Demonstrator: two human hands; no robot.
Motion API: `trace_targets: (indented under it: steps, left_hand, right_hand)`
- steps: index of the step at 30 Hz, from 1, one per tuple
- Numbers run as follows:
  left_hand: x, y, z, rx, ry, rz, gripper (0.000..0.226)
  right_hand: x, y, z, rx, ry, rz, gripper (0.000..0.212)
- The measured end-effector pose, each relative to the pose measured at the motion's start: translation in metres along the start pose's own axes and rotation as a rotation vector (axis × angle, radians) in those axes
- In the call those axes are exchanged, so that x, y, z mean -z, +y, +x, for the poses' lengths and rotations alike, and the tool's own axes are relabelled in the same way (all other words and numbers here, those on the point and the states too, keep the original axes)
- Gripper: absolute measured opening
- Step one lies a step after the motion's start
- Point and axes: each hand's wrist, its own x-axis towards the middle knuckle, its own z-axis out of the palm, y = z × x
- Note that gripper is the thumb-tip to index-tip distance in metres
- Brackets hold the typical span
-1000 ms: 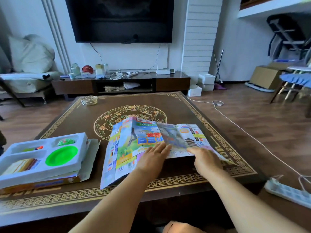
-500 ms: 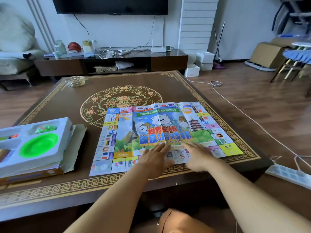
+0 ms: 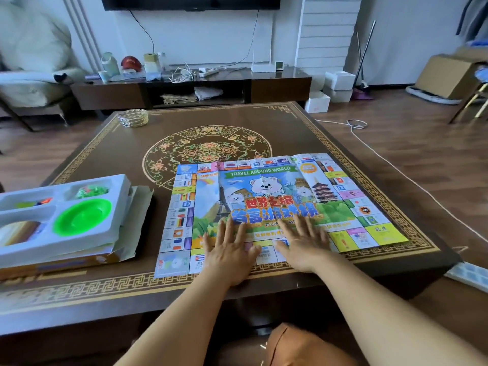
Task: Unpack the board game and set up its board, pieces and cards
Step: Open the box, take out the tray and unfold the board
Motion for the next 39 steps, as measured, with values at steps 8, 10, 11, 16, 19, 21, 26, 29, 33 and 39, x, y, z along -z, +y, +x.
trace_targets:
  steps: [8, 10, 11, 16, 19, 21, 26, 29, 33, 39]
  left_hand:
    - [0.002, -0.014, -0.014, 0.031, 0.027, -0.033, 0.067]
    - [0.004, -0.023, -0.013, 0.065, 0.041, -0.052, 0.068]
    - [0.004, -0.027, -0.013, 0.074, 0.039, -0.053, 0.069]
    - [-0.001, -0.038, -0.016, 0.07, 0.036, -0.05, 0.071]
    - [0.001, -0.036, -0.014, 0.069, 0.01, -0.051, 0.072]
    - [0.006, -0.037, -0.013, 0.07, -0.015, -0.068, 0.073]
    - [0.024, -0.044, -0.012, 0.043, 0.084, -0.201, 0.065]
    - [0.037, -0.056, -0.017, 0.028, 0.19, -0.325, 0.06]
    - [0.059, -0.082, -0.029, 0.023, 0.331, -0.403, 0.043]
    - [0.098, -0.145, -0.052, 0.111, 0.531, -0.379, 0.028]
  right_hand:
    - [0.003, -0.009, -0.007, -0.011, 0.017, 0.052, 0.065]
    - [0.006, -0.012, -0.005, -0.049, 0.037, 0.094, 0.067]
    - [0.005, -0.013, -0.004, -0.063, 0.045, 0.094, 0.068]
    - [-0.011, -0.014, -0.003, -0.101, 0.047, 0.088, 0.072]
    - [-0.005, -0.014, -0.003, -0.113, 0.015, 0.1, 0.073]
    - [0.0, -0.021, -0.003, -0.13, 0.012, 0.122, 0.072]
    - [0.006, -0.053, -0.004, -0.066, 0.11, 0.097, 0.07]
    - [0.013, -0.082, -0.004, 0.074, 0.366, 0.105, 0.057]
    - [0.029, -0.134, -0.008, 0.211, 0.547, 0.247, 0.032]
    - [0.041, -0.226, -0.01, 0.399, 0.53, 0.438, 0.024]
